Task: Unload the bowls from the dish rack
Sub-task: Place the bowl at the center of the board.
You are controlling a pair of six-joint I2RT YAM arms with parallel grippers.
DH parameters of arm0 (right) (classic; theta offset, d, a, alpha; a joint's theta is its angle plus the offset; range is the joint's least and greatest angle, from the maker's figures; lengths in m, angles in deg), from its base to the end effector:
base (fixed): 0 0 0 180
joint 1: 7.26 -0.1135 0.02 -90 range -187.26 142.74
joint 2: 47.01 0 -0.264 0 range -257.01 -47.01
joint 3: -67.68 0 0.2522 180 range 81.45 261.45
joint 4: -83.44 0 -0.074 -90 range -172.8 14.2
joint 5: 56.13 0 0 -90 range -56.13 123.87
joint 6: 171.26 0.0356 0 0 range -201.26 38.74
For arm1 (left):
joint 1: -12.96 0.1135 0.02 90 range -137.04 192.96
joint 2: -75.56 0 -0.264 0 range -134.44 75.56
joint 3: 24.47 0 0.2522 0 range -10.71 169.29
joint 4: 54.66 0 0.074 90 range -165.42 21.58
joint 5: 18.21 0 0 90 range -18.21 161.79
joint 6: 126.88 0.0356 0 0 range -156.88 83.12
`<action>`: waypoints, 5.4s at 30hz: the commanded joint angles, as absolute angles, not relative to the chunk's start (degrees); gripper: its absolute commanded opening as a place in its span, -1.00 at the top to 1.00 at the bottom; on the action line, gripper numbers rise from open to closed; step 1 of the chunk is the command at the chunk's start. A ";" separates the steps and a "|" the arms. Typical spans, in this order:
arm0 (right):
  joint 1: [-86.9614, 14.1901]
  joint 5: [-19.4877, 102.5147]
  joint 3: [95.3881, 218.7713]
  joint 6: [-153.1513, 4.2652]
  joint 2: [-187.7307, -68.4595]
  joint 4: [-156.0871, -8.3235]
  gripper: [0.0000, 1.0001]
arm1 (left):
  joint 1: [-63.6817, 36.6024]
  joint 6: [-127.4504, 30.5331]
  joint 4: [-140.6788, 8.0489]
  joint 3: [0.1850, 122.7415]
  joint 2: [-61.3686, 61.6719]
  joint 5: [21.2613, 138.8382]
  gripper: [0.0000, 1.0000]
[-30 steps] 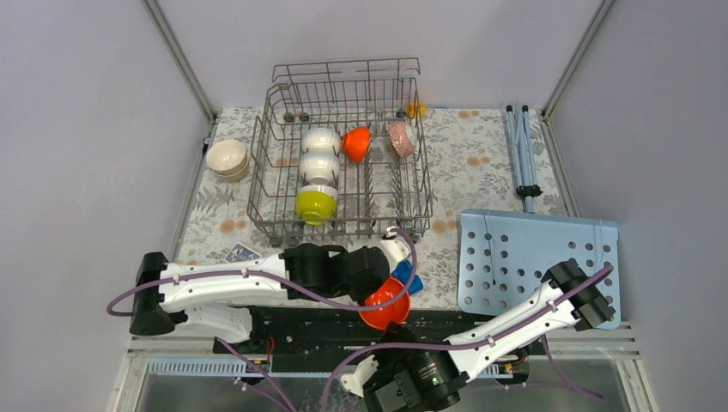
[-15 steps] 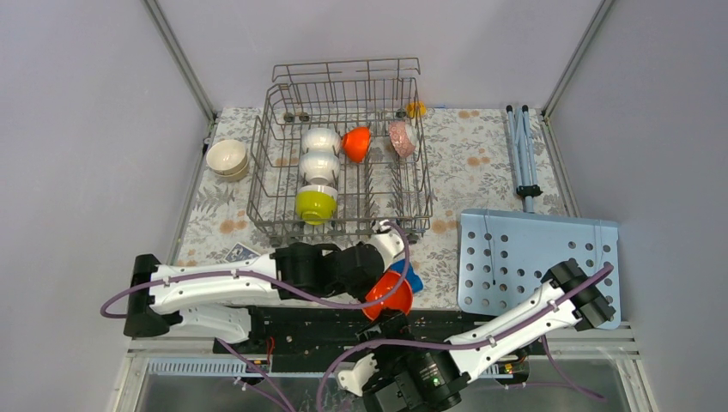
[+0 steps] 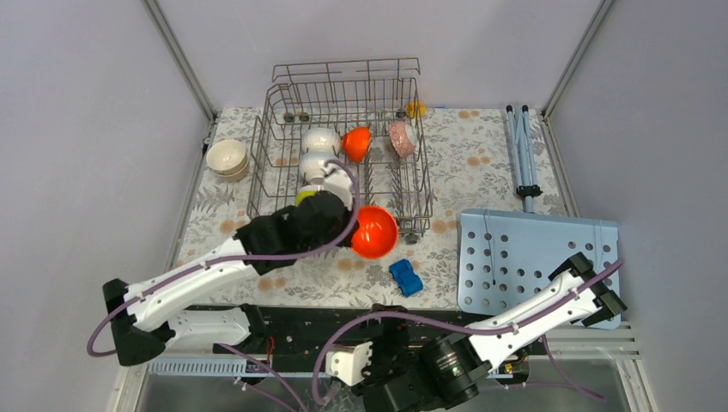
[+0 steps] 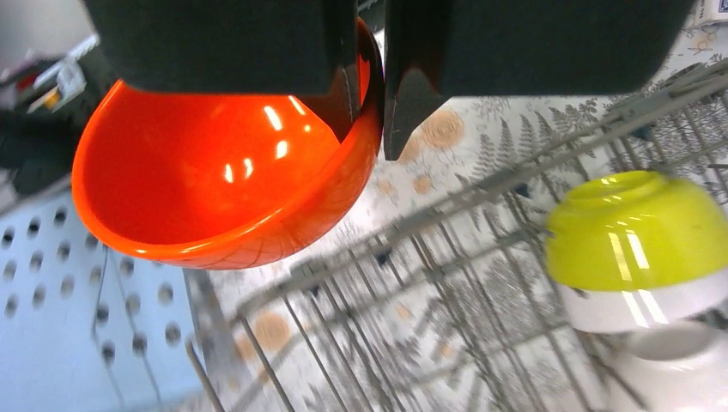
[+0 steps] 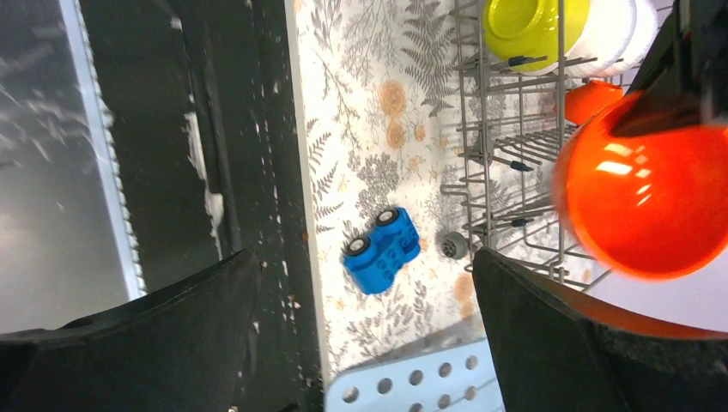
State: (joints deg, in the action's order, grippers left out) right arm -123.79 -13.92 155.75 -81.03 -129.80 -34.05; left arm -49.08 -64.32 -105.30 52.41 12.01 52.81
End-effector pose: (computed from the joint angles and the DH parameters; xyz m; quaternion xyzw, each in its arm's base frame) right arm -0.1064 0.2721 0.3163 -0.6848 0.5599 0.0159 0.4661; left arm 0.1197 -0.2008 0.3428 0.1930 0.8656 -0.2031 0.4149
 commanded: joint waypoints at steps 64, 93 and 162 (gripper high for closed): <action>-71.15 17.36 159.94 -57.69 -126.82 -55.02 0.10 | -36.46 -99.12 -113.51 41.82 24.43 55.27 1.00; -73.70 17.38 164.89 -60.48 -131.92 -49.41 1.00 | -36.61 -97.89 -115.21 43.07 26.01 53.77 0.89; -72.83 18.85 159.42 -58.24 -126.88 -52.98 1.00 | -36.55 -66.94 -95.74 42.37 42.98 58.43 -0.98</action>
State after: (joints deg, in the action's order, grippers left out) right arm -73.08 18.34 158.17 -56.96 -128.01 -54.07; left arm -36.80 -69.39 -99.71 38.61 40.53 61.64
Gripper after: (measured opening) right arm 0.037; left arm 0.988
